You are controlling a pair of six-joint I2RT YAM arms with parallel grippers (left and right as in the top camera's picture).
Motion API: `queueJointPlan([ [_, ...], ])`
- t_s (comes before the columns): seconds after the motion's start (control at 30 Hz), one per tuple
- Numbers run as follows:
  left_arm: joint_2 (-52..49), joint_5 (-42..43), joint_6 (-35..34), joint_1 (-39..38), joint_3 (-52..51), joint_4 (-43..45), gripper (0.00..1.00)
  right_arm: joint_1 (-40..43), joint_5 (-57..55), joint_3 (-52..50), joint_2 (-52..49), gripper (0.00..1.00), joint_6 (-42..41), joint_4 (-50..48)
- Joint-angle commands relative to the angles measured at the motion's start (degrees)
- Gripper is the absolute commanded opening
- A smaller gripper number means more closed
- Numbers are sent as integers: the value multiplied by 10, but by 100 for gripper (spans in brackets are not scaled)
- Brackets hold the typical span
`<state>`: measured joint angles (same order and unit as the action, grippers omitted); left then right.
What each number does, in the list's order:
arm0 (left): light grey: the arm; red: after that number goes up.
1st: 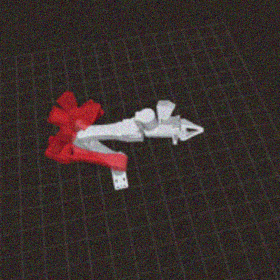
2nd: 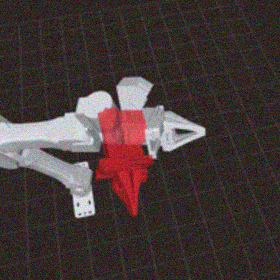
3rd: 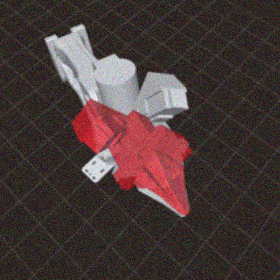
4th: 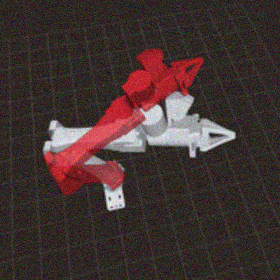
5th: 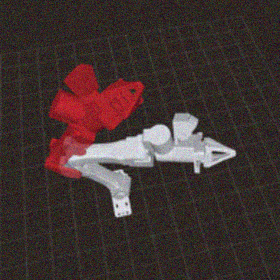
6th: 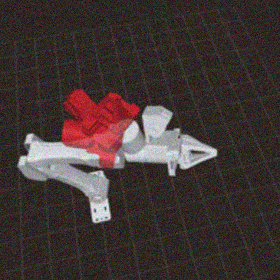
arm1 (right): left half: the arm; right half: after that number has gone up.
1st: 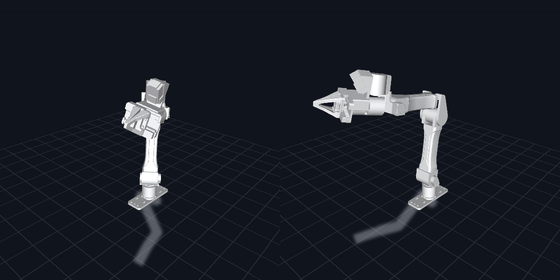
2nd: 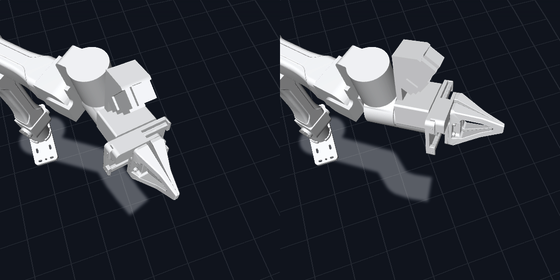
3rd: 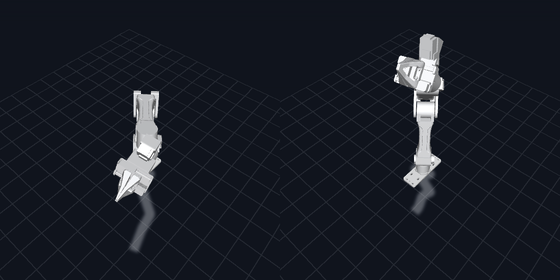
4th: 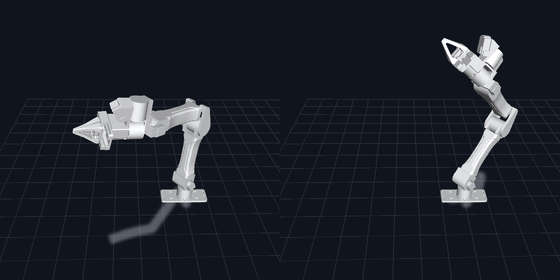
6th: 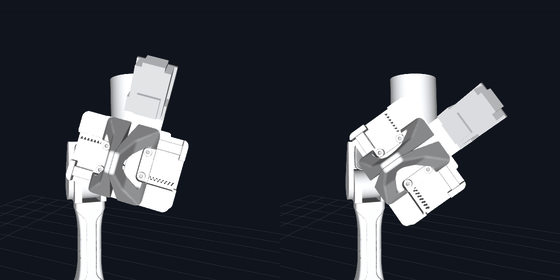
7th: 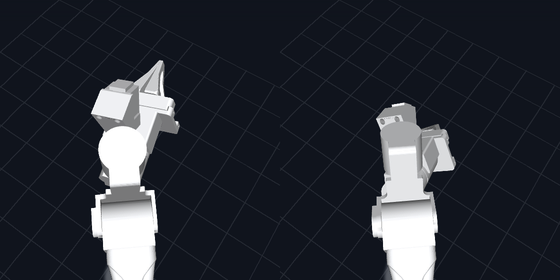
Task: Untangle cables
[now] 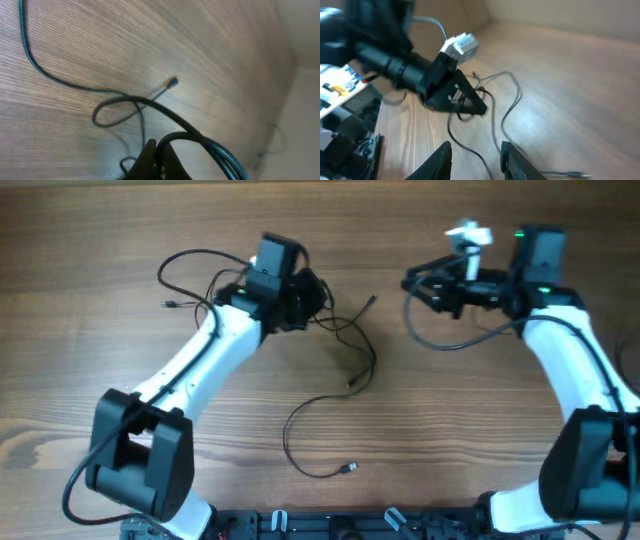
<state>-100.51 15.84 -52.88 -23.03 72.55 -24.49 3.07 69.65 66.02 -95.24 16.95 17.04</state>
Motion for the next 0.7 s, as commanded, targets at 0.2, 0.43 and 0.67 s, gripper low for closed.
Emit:
queueJointPlan([
  [0.2, -4, -128, 126, -96, -3, 39, 4, -110, -118, 7, 9, 32, -58, 1],
  [0.43, -4, 28, 61, -42, -3, 52, 4, -111, -80, 7, -8, 33, -55, 1],
  [0.67, -4, 162, -76, 47, -3, 46, 4, -144, -105, 7, -45, 52, -7, -9],
])
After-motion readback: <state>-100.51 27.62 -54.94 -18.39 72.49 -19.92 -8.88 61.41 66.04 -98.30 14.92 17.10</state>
